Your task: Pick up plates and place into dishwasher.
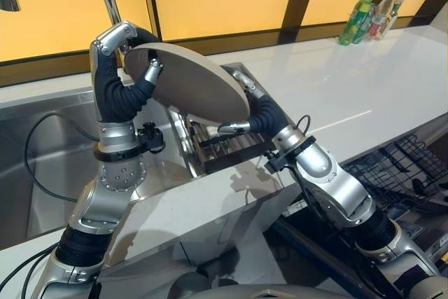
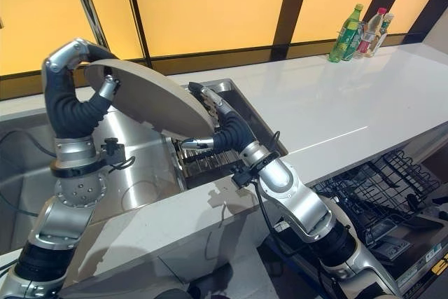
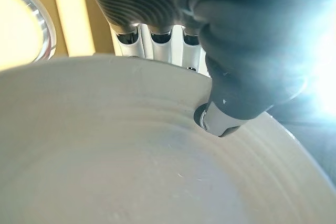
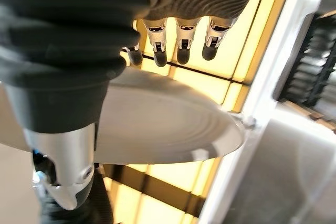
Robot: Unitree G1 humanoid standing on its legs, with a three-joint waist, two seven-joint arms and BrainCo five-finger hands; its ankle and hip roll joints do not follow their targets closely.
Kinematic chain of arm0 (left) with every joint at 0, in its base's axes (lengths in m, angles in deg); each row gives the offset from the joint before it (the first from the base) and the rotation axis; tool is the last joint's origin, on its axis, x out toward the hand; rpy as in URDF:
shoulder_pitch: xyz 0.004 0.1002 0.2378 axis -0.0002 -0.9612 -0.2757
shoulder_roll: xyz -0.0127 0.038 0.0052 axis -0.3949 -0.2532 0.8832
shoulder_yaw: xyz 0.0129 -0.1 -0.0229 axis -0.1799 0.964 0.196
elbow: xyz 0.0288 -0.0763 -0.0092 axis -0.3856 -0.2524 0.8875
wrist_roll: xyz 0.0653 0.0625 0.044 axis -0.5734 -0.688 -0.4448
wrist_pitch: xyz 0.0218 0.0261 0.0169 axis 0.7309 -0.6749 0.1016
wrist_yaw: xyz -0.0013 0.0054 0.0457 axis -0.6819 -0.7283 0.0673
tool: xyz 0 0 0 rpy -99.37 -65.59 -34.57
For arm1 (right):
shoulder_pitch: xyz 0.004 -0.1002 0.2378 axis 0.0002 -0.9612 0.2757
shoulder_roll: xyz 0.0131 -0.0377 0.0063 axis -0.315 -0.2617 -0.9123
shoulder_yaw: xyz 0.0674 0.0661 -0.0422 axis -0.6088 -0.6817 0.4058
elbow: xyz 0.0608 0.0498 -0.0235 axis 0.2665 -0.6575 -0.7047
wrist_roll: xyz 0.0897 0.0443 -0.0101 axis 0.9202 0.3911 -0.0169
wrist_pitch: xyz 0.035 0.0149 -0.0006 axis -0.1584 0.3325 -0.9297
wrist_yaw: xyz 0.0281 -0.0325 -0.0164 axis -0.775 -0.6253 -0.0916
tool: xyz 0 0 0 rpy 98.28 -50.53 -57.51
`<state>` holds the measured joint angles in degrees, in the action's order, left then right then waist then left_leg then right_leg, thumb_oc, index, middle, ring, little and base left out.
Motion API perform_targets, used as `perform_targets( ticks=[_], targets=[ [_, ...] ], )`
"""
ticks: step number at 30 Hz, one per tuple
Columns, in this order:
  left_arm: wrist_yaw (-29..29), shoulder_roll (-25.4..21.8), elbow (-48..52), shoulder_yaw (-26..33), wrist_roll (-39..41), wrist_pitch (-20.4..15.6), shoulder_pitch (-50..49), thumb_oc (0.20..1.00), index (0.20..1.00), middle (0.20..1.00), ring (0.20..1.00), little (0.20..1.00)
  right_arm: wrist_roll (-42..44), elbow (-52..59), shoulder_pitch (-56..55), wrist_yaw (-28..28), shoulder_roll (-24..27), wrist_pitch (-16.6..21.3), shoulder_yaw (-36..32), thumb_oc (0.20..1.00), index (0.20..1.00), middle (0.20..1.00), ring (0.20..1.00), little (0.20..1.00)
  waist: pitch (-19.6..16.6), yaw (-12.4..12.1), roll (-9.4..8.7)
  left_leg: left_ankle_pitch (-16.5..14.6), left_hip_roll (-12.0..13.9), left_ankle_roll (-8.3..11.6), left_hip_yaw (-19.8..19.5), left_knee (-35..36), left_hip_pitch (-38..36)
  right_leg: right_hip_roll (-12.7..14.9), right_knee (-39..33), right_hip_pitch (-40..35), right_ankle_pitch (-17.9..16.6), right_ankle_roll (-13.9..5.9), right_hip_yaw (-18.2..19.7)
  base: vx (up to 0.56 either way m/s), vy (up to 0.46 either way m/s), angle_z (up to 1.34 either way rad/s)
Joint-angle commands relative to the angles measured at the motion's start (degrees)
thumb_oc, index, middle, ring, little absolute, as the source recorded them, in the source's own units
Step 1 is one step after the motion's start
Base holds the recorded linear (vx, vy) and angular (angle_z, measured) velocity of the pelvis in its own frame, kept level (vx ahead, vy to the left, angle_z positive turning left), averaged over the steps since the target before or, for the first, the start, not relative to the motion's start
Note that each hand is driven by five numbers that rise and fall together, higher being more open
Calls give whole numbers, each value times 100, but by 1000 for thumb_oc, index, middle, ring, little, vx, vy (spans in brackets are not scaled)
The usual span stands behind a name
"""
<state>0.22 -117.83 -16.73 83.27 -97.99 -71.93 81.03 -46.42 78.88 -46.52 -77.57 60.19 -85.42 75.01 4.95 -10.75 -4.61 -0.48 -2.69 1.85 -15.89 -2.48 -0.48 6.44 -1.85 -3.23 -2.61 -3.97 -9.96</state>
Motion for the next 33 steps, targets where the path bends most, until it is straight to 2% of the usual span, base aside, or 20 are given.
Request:
perform_targets(
  ticks=[1, 2, 3, 4, 6, 12, 21, 25, 28, 29, 30, 31, 33],
  targets=[
    [325, 138, -43, -173, 637, 9, 28, 200, 200, 200, 200, 200, -294, 293, 672, -261, 20, 11, 119, 859, 859, 859, 859, 859, -176, -208, 143, 313, -147, -289, -170, 555, -242, 112, 697, -94, 272, -177, 46, 0, 0, 0],
    [353, 153, -53, -179, 632, -9, 23, 200, 200, 200, 200, 200, -318, 286, 698, -278, -11, -58, 128, 736, 736, 736, 736, 736, -176, -225, 141, 319, -159, -290, -193, 551, -237, 114, 701, -99, 274, -175, 37, 0, 0, 0],
    [405, 154, -67, -207, 673, -30, 19, 200, 200, 200, 200, 200, -386, 248, 774, -328, -77, -186, 176, 460, 460, 460, 460, 460, -180, -264, 138, 318, -176, -297, -230, 548, -238, 123, 714, -102, 274, -175, 21, 0, 0, 0],
    [429, 152, -71, -209, 699, -47, 16, 200, 200, 200, 200, 200, -415, 222, 795, -331, -98, -232, 193, 351, 351, 351, 351, 351, -183, -275, 137, 319, -184, -300, -249, 546, -238, 127, 720, -105, 276, -174, 12, 15, 23, 5],
    [469, 159, -61, -221, 678, -92, 12, 200, 200, 200, 200, 200, -436, 160, 853, -355, -126, -320, 236, 200, 200, 200, 200, 200, -196, -307, 134, 321, -193, -302, -276, 541, -234, 130, 731, -109, 285, -170, 0, 14, 18, 7],
    [578, 151, -67, -211, 733, -143, 33, 200, 200, 200, 200, 200, -526, 60, 867, -480, -181, -357, 258, 200, 200, 200, 200, 200, -219, -392, 99, 284, -220, -322, -354, 542, -260, 153, 789, -140, 325, -175, -56, 29, 9, 10],
    [600, 175, -88, -171, 705, -163, 22, 200, 200, 200, 200, 200, -400, 60, 811, -409, -266, -448, 216, 200, 200, 200, 200, 200, -240, -367, 107, 309, -235, -348, -340, 537, -250, 159, 791, -109, 284, -172, -11, 5, 0, 1],
    [603, 172, -177, -136, 784, -81, -14, 200, 200, 200, 200, 200, -333, 91, 746, -297, -228, -309, 142, 200, 200, 200, 200, 200, -241, -349, 100, 303, -226, -352, -306, 532, -262, 151, 812, -109, 288, -170, -11, 0, 0, 0],
    [459, 163, -238, -75, 866, 26, -78, 200, 200, 200, 200, 200, -336, 163, 702, -468, -142, -187, -17, 200, 200, 200, 200, 200, -252, -337, 95, 304, -227, -350, -281, 537, -267, 144, 807, -116, 277, -177, -16, 0, 0, 0],
    [419, 168, -251, -32, 882, 36, -115, 501, 501, 501, 501, 501, -359, 186, 672, -507, -119, -165, -96, 200, 200, 200, 200, 200, -255, -332, 97, 302, -224, -350, -271, 536, -269, 142, 810, -114, 276, -177, -19, 0, 0, 0],
    [370, 165, -281, 42, 857, 17, -177, 890, 890, 890, 890, 890, -407, 225, 596, -516, -87, -148, -225, 200, 200, 200, 200, 200, -263, -322, 103, 299, -221, -355, -260, 538, -273, 137, 814, -109, 268, -175, -17, 0, 0, 0],
    [258, 153, -297, 111, 853, 6, -223, 1000, 1000, 1000, 1000, 1000, -447, 248, 533, -566, -52, -120, -345, 200, 200, 200, 200, 200, -273, -310, 105, 295, -218, -359, -242, 542, -277, 134, 819, -104, 258, -181, -11, 0, 0, 0],
    [-32, 149, -303, 367, 761, -48, -337, 1000, 1000, 1000, 1000, 1000, -640, 268, 340, -612, 81, -16, -659, 200, 200, 200, 200, 200, -292, -278, 111, 293, -205, -359, -198, 540, -267, 123, 817, -94, 273, -172, -8, -41, -13, -1]
  ],
)
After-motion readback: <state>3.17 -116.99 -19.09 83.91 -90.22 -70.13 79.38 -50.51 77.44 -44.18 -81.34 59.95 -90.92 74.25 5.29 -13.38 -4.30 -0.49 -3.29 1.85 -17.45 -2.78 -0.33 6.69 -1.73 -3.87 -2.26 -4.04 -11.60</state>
